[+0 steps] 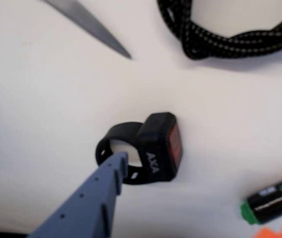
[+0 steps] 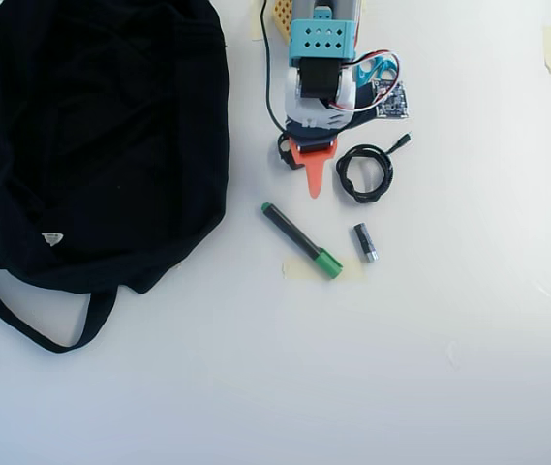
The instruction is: Put the bike light into the black bag
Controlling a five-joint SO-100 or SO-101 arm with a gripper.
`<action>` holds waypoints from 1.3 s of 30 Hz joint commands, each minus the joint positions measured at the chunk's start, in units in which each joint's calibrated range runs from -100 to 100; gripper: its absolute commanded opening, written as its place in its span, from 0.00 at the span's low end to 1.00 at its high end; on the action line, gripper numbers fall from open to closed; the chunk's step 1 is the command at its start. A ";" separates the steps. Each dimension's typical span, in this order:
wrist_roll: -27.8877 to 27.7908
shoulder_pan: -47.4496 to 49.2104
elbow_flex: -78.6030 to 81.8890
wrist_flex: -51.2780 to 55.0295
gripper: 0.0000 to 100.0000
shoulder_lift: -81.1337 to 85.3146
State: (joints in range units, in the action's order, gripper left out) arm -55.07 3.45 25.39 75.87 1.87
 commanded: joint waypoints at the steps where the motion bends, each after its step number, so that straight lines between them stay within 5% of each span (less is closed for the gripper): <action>1: -0.36 -0.54 -0.24 -0.50 0.43 0.46; 39: -2.67 -3.23 3.45 -6.88 0.48 0.37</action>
State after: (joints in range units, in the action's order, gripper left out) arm -57.41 0.29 29.01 69.69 1.87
